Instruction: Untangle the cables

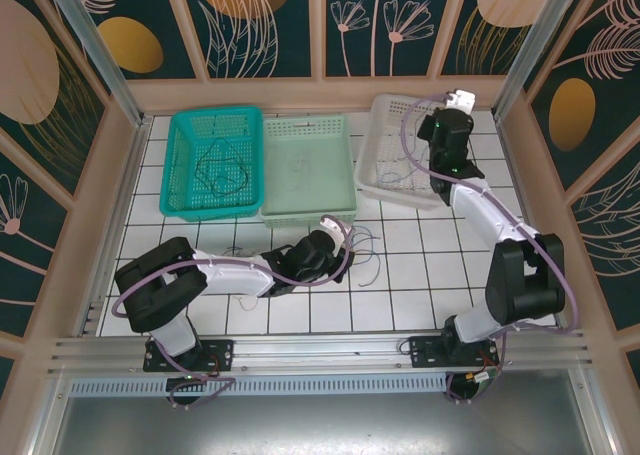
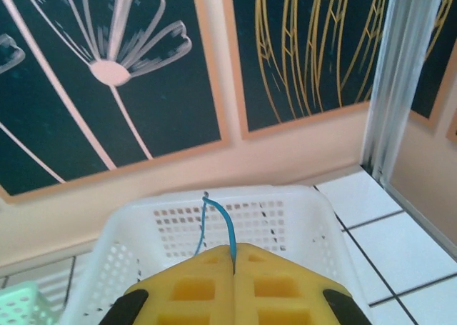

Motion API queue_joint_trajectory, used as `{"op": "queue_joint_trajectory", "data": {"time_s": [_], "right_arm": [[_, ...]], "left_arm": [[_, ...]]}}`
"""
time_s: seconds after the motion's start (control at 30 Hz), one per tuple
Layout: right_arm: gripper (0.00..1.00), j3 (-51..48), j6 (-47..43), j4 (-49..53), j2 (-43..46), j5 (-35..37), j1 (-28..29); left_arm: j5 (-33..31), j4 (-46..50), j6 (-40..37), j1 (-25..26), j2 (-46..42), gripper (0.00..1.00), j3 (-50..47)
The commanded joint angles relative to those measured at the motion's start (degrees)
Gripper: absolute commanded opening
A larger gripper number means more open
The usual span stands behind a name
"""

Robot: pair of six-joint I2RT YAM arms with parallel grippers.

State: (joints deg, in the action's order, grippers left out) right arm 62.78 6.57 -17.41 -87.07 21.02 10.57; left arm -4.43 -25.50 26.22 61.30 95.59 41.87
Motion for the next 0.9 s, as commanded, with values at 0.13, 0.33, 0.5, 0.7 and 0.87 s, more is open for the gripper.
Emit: {"op": "queue_joint_trajectory", "data": {"time_s": [0.13,0.33,0.5,0.7,0.87], "right_arm": [[0.65,6.34,-0.76,12.04,-3.17,-11.07,-2.63],[0.89,5.46,-2.96,18.39,1.07,-15.32,-0.11],[0.85,1.68,-4.11,23.04,6.71,-19.7,1.51],[0.78,-8.16,1.6,26.45,16.03,-31.91,3.54],[0.73,-17.96,13.0,24.64,23.0,-42.77,4.23]], "left_arm": [[-1.28,-1.23,1.2,0.31,-2.13,0.09,-0.66],[-1.26,-1.31,1.25,0.31,-3.5,0.11,-0.57],[-1.08,-0.7,1.38,0.31,-5.03,0.13,-0.53],[-0.42,-0.95,1.9,0.26,-7.58,0.16,-1.48],[-0.27,-1.03,2.39,0.31,-7.87,0.16,-1.92]]}}
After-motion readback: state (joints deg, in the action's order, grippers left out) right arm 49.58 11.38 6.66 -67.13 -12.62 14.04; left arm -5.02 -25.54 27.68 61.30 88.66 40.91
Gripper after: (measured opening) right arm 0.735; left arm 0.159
